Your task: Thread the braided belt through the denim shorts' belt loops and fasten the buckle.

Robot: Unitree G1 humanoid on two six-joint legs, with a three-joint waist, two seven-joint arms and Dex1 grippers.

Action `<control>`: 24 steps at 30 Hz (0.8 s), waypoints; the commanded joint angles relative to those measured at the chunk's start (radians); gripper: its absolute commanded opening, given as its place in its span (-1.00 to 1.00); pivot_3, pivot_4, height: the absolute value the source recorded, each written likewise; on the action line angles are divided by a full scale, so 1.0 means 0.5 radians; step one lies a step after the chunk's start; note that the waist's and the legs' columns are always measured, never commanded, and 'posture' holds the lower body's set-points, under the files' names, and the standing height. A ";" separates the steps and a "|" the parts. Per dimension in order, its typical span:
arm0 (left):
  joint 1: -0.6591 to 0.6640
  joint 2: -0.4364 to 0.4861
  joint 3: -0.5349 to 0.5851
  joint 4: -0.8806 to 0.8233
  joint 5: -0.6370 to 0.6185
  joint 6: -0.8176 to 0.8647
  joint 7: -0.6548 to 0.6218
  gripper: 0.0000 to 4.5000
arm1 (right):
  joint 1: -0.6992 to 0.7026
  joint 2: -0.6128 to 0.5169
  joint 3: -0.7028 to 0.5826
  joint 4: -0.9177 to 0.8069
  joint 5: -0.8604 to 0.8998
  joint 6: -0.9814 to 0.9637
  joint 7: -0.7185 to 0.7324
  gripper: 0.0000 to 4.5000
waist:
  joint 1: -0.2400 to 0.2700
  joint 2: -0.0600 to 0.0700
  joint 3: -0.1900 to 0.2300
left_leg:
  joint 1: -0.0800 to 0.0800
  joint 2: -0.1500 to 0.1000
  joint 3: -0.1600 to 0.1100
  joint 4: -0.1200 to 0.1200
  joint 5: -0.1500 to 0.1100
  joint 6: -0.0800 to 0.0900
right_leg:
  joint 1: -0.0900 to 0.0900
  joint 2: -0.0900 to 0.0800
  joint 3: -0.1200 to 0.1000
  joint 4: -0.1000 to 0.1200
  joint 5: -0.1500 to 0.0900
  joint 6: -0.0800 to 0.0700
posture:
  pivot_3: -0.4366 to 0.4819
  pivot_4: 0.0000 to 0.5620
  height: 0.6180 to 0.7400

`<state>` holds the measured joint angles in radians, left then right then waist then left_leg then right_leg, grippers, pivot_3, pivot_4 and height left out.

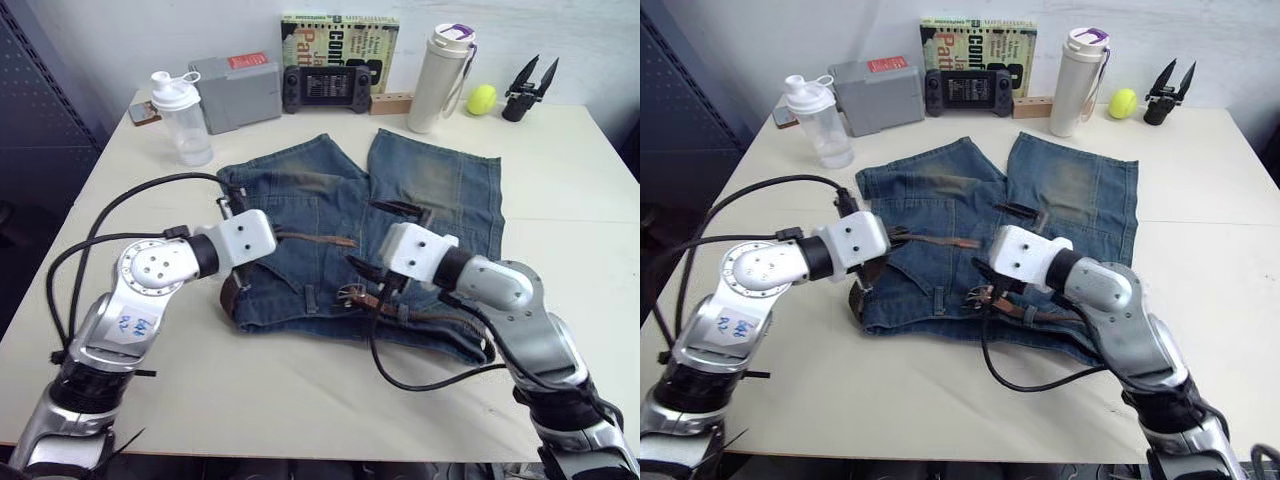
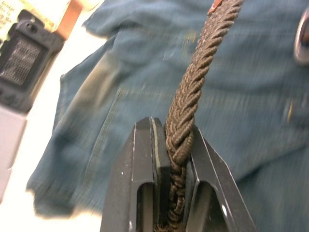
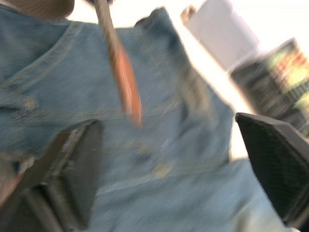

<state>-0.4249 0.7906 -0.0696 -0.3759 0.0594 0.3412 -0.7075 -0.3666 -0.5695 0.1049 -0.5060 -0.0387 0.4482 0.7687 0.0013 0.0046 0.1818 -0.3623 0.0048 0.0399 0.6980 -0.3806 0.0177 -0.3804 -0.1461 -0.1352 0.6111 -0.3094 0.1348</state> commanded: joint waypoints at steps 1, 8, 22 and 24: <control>0.130 0.162 0.124 -0.022 0.035 -0.308 -0.083 -1.00 | 0.051 0.058 -0.296 -0.234 0.445 0.433 0.062 0.99 | 0.000 0.000 0.000 | 0.000 0.001 0.000 0.000 0.000 0.000 | 0.000 0.000 0.000 0.000 0.000 0.000 | -0.05 -0.47 0.85; 0.385 0.305 0.113 0.083 0.157 -0.811 -0.116 -1.00 | 0.105 0.037 -0.584 -0.298 1.073 1.029 0.118 0.99 | 0.004 0.004 0.002 | 0.001 0.012 0.002 0.000 0.000 0.000 | 0.000 0.000 0.001 0.001 0.000 0.000 | -0.05 -0.47 0.85; 0.436 0.354 0.169 0.091 0.385 -0.933 -0.073 -1.00 | 0.131 -0.162 -0.600 -0.270 1.452 1.168 0.050 0.99 | 0.042 0.004 0.002 | 0.001 0.001 0.005 0.000 0.000 0.001 | -0.001 0.000 0.002 0.001 0.000 0.000 | -0.05 -0.47 0.85; 0.416 0.346 0.133 0.098 0.421 -1.024 -0.049 -1.00 | 0.119 -0.156 -0.596 -0.250 1.479 1.181 0.021 0.99 | 0.042 0.004 0.002 | 0.001 0.001 0.005 0.000 0.000 0.001 | -0.001 0.000 0.002 0.001 0.000 0.000 | -0.05 -0.47 0.85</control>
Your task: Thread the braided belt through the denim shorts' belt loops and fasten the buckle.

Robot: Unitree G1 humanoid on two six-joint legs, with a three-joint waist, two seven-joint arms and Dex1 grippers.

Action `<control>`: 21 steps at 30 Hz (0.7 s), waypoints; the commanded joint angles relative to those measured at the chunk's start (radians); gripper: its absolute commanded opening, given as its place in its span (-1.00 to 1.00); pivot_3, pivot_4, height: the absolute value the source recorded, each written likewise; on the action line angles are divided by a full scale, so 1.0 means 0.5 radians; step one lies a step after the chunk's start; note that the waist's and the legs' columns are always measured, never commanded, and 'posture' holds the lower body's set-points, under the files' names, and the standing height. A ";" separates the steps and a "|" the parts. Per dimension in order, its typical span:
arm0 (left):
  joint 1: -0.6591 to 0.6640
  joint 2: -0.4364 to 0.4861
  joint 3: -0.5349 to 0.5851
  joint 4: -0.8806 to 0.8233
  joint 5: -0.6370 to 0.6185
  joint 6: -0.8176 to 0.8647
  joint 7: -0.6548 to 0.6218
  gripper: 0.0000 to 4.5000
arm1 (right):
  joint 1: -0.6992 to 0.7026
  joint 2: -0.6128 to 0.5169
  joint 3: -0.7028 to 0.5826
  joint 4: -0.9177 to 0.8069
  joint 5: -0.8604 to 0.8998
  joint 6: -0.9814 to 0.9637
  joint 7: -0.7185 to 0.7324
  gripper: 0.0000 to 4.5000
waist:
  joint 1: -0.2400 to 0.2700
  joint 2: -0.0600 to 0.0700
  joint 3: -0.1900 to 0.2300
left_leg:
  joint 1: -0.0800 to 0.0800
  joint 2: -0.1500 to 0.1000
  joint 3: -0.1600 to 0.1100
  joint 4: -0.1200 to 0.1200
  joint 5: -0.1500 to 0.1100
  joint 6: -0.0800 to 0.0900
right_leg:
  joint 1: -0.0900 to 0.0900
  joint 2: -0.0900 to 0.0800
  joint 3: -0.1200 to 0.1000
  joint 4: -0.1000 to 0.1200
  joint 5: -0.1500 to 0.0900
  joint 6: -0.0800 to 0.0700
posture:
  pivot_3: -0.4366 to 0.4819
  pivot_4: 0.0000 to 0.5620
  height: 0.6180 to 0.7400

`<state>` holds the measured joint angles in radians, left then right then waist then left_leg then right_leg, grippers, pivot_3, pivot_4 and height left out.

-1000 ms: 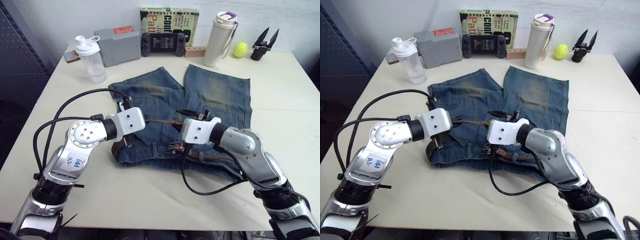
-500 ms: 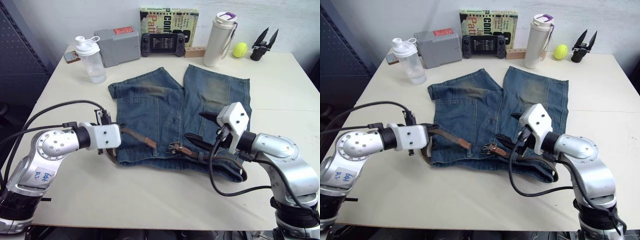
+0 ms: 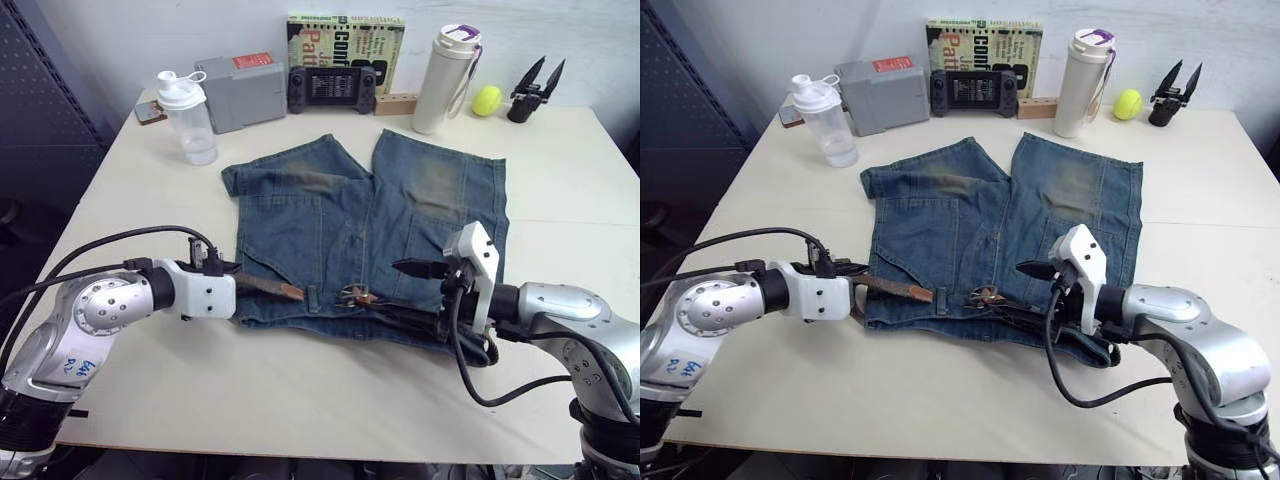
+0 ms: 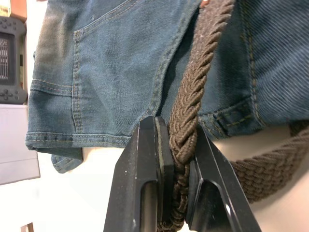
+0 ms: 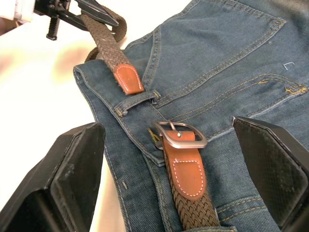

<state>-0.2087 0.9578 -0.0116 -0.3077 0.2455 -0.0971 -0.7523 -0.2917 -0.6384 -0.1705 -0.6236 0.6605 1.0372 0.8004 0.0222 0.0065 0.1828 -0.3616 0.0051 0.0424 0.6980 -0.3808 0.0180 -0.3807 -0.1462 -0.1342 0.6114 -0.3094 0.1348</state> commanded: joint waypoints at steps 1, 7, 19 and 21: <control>-0.026 0.009 0.005 -0.030 0.062 -0.187 0.049 -1.00 | -0.035 -0.018 -0.044 -0.008 0.094 0.008 -0.056 0.99 | 0.001 0.000 0.000 | 0.000 0.000 0.000 0.000 0.000 0.000 | 0.000 0.000 0.000 0.000 0.000 0.000 | -0.05 -0.47 0.85; -0.184 -0.039 -0.134 0.106 0.149 -0.356 0.031 -1.00 | -0.064 -0.030 -0.020 0.025 0.147 0.023 -0.135 0.99 | 0.005 0.000 0.000 | 0.000 -0.002 0.000 0.000 0.000 0.000 | 0.000 -0.002 0.000 0.001 0.000 0.000 | -0.05 -0.47 0.85; -0.410 -0.200 -0.403 0.472 0.286 -0.587 0.028 -1.00 | -0.011 -0.081 0.002 -0.001 0.211 0.003 -0.200 0.99 | 0.007 0.000 0.000 | -0.001 -0.004 0.001 0.002 0.000 0.001 | 0.001 -0.002 -0.002 0.002 0.001 0.001 | -0.05 -0.47 0.85; -0.387 -0.202 -0.407 0.479 0.286 -0.589 0.016 -1.00 | 0.000 -0.079 -0.012 -0.005 0.222 0.001 -0.218 0.99 | 0.004 0.000 0.000 | -0.001 -0.004 0.000 0.001 0.000 0.001 | 0.000 -0.002 -0.002 0.002 0.001 0.001 | -0.05 -0.47 0.85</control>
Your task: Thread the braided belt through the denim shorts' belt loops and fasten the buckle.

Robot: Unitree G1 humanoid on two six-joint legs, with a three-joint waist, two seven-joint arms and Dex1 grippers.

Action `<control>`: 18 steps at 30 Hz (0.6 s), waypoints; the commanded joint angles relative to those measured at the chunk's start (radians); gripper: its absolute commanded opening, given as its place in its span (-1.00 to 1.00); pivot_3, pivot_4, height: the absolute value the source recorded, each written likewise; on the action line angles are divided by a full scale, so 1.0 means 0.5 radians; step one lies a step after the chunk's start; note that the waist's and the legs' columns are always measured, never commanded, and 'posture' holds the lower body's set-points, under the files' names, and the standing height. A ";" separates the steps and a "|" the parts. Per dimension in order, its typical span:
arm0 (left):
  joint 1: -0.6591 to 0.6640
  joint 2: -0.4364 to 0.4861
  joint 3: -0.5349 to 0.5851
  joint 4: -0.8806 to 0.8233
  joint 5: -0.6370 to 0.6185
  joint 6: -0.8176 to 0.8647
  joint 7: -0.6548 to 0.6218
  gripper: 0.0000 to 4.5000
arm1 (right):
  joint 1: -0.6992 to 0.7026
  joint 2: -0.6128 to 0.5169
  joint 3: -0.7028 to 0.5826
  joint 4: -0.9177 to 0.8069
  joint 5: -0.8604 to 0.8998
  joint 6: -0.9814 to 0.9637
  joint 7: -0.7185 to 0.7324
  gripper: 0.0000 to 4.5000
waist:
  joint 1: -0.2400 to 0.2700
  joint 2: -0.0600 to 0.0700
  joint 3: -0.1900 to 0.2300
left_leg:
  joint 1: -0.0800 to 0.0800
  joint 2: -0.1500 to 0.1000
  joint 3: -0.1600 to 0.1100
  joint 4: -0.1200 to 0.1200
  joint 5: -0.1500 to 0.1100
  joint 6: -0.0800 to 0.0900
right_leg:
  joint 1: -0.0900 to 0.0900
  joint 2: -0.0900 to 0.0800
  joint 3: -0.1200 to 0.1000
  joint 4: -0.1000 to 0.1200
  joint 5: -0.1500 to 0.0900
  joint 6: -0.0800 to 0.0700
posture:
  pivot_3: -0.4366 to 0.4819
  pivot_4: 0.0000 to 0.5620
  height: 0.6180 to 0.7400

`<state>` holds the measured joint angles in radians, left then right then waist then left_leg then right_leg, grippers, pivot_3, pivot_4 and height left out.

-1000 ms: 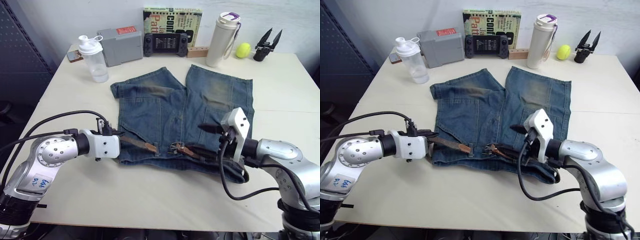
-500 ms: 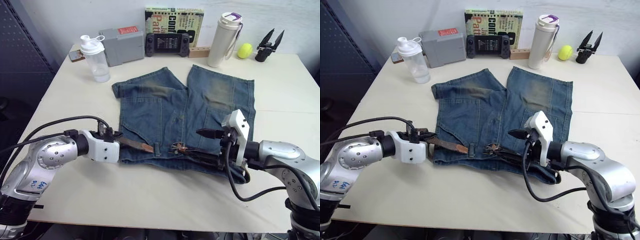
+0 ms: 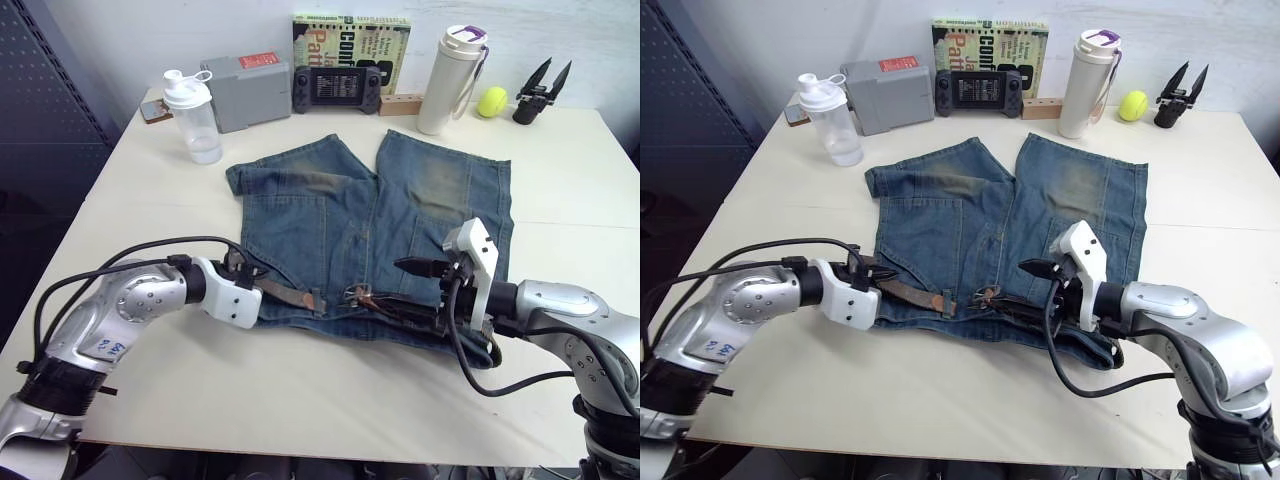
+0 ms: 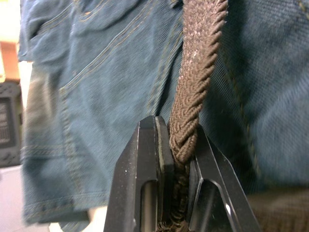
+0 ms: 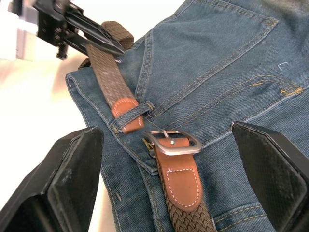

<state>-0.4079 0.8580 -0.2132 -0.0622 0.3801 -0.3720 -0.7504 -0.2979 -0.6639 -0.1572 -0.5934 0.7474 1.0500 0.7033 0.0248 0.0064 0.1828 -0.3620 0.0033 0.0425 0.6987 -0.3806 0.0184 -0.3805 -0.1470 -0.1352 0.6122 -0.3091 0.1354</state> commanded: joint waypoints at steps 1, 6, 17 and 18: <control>0.017 -0.004 -0.004 -0.011 0.015 -0.037 0.007 -1.00 | 0.015 -0.028 -0.041 -0.066 0.053 -0.026 -0.030 0.99 | -0.001 0.000 0.000 | 0.000 0.000 0.000 0.000 0.000 0.000 | 0.000 0.000 0.000 0.000 0.000 0.000 | -0.05 -0.47 0.85; -0.052 -0.064 -0.094 0.080 0.083 -0.231 0.074 -1.00 | 0.053 -0.037 -0.071 -0.071 0.054 -0.041 -0.056 0.99 | -0.001 0.000 0.000 | 0.000 0.001 0.000 0.000 0.000 0.000 | 0.000 0.000 0.000 0.000 0.000 0.000 | -0.05 -0.47 0.85; -0.603 -0.459 -0.345 0.989 0.186 -0.987 0.403 -1.00 | 0.170 -0.159 0.212 -0.055 -0.302 -0.442 0.016 0.99 | 0.040 -0.001 -0.001 | -0.002 -0.008 0.003 0.003 0.002 0.004 | 0.004 -0.005 -0.004 -0.001 0.002 0.004 | -0.05 -0.47 0.85; -0.612 -0.481 -0.344 1.057 0.138 -1.032 0.397 -1.00 | 0.184 -0.181 0.255 -0.062 -0.387 -0.538 0.022 0.99 | 0.040 -0.001 -0.001 | -0.003 -0.008 0.004 0.004 0.003 0.005 | 0.004 -0.005 -0.005 -0.001 0.002 0.005 | -0.05 -0.47 0.85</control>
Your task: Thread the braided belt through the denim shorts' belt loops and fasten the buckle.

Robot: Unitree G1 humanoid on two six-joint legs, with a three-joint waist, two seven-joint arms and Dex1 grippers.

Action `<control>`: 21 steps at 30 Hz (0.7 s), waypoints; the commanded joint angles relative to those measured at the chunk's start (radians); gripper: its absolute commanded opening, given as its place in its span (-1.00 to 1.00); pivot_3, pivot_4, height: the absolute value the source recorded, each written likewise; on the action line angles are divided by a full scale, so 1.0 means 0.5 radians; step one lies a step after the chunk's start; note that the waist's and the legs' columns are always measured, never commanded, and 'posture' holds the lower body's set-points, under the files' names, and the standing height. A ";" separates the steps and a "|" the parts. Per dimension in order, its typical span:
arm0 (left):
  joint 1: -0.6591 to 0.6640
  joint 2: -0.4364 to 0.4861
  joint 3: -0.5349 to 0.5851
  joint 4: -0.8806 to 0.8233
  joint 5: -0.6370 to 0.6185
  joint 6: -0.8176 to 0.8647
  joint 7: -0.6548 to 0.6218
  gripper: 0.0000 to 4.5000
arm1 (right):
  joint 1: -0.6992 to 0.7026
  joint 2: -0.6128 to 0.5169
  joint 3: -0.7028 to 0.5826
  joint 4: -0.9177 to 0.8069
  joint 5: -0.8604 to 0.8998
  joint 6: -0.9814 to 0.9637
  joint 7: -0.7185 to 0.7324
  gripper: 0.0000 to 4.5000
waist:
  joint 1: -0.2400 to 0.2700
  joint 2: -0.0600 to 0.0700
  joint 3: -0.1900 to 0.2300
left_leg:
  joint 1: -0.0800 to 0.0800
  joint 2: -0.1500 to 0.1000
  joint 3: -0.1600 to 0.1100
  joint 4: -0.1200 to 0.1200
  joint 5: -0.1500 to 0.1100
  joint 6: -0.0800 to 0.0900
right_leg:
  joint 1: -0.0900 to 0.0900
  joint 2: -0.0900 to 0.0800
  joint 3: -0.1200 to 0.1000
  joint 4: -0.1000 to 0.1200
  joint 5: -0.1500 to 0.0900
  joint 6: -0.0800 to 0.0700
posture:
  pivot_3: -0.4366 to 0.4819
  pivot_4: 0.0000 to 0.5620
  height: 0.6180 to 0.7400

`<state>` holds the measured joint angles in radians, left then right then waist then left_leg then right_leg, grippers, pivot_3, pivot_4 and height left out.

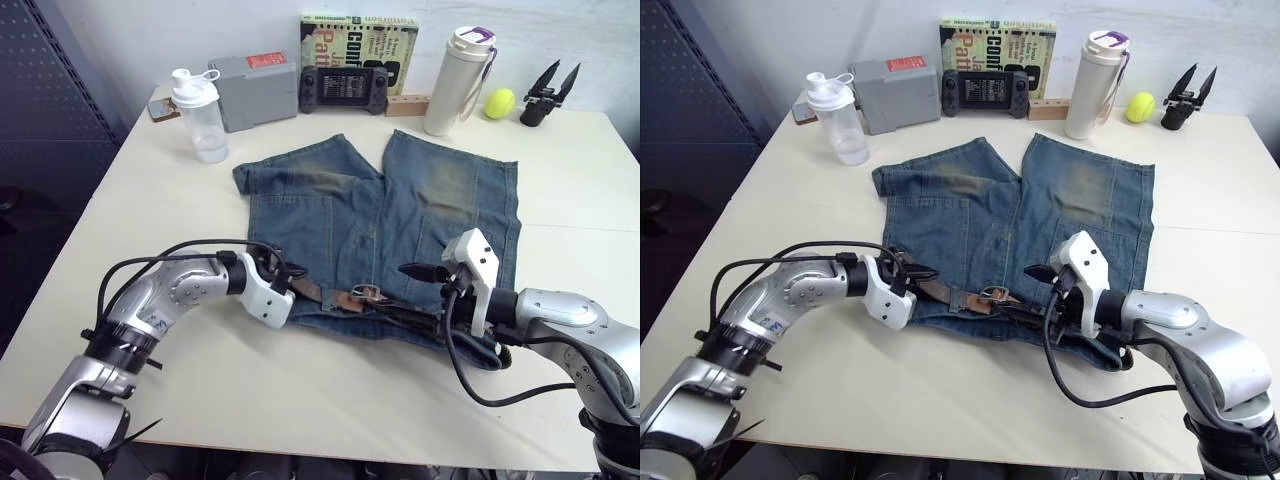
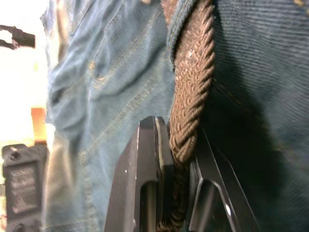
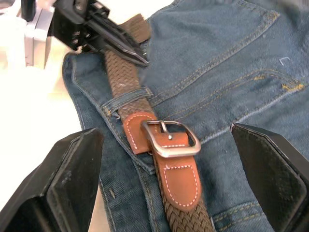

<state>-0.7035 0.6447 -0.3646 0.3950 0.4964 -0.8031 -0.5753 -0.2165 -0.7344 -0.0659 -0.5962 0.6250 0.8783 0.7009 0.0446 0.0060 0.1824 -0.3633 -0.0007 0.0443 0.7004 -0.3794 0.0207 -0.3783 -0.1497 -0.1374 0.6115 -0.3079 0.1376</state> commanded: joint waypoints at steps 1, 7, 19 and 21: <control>-0.019 -0.067 -0.047 0.197 -0.134 -0.196 0.020 -1.00 | 0.039 -0.055 0.104 -0.064 -0.212 -0.281 0.035 0.99 | 0.001 0.000 0.000 | 0.000 0.000 0.001 0.000 0.000 0.000 | 0.000 0.000 0.000 -0.001 0.000 0.001 | -0.05 -0.47 0.85; -0.034 -0.078 -0.075 0.438 -0.108 -0.364 0.040 -1.00 | 0.133 -0.084 0.283 -0.102 -0.628 -0.844 0.054 0.99 | 0.006 -0.001 -0.001 | 0.000 -0.001 0.002 0.000 0.000 0.001 | 0.001 -0.001 -0.002 -0.001 0.000 0.001 | -0.05 -0.47 0.85; 0.092 -0.197 -0.045 0.637 -0.477 -0.421 -0.118 -1.00 | 0.238 -0.045 0.447 0.004 -1.092 -1.292 0.003 0.99 | 0.005 0.000 -0.003 | 0.005 -0.001 0.004 -0.001 0.000 0.001 | 0.004 -0.001 -0.002 0.001 0.000 0.001 | -0.05 -0.47 0.85; 0.085 -0.209 -0.083 0.706 -0.381 -0.480 -0.102 -1.00 | 0.240 -0.024 0.466 0.020 -1.146 -1.326 -0.018 0.99 | 0.008 -0.002 -0.006 | 0.007 -0.001 0.004 -0.001 0.000 0.001 | 0.006 -0.001 -0.002 0.000 0.000 0.001 | -0.05 -0.47 0.85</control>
<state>-0.6975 0.5611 -0.3405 0.6998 0.2591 -1.0187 -0.6053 -0.0992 -0.7546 0.1633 -0.5760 0.0716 0.2473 0.7055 0.0484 0.0052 0.1793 -0.3597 -0.0013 0.0461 0.6998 -0.3792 0.0211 -0.3749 -0.1504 -0.1382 0.6116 -0.3077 0.1380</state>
